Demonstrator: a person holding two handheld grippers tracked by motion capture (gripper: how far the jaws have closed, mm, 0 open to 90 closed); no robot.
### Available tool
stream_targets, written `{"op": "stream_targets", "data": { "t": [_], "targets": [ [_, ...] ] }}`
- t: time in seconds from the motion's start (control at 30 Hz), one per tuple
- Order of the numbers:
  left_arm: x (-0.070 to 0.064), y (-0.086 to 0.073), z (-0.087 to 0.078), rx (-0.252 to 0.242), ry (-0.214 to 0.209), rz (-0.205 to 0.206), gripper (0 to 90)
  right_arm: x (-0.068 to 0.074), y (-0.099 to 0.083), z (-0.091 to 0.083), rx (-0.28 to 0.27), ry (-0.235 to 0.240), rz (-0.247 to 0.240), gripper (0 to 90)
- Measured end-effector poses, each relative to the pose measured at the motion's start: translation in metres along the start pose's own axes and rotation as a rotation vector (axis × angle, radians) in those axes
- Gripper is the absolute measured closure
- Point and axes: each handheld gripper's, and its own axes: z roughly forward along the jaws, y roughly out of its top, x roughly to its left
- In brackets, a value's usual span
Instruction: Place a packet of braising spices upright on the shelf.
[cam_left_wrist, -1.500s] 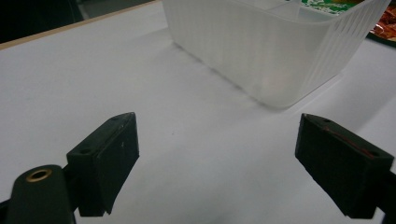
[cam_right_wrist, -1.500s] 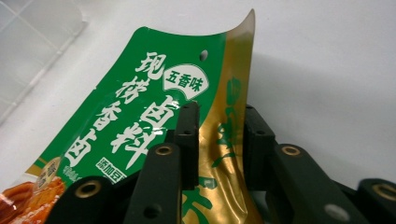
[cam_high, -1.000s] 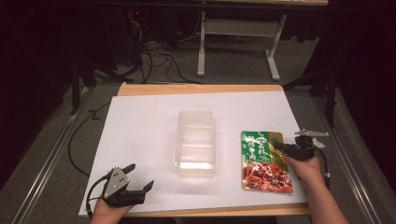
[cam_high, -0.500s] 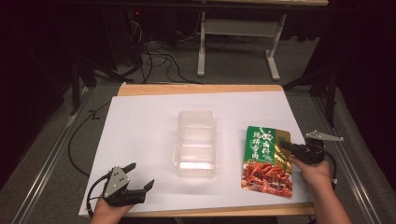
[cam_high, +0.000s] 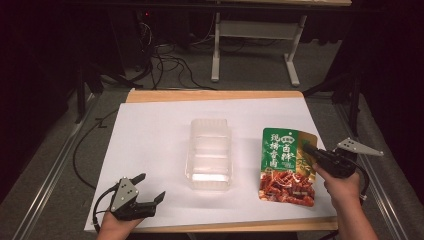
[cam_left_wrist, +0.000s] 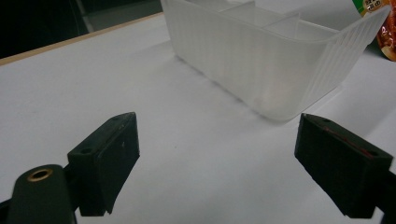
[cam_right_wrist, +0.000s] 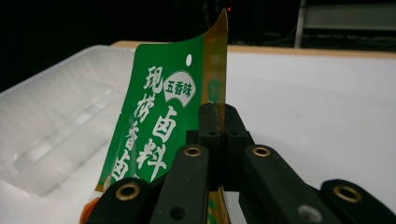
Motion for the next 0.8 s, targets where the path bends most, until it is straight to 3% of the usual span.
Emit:
{"op": "stream_targets", "data": {
  "t": [0.4, 0.8],
  "targets": [
    [0.000, 0.000, -0.001, -0.009, 0.005, -0.004, 14.6, 0.016, 0.014, -0.018, -0.124, -0.006, -0.058, 90.0],
    [0.001, 0.000, 0.000, -0.008, 0.009, -0.005, 14.5, 0.024, 0.022, -0.029, -0.204, -0.038, -0.100, 90.0]
  ]
}}
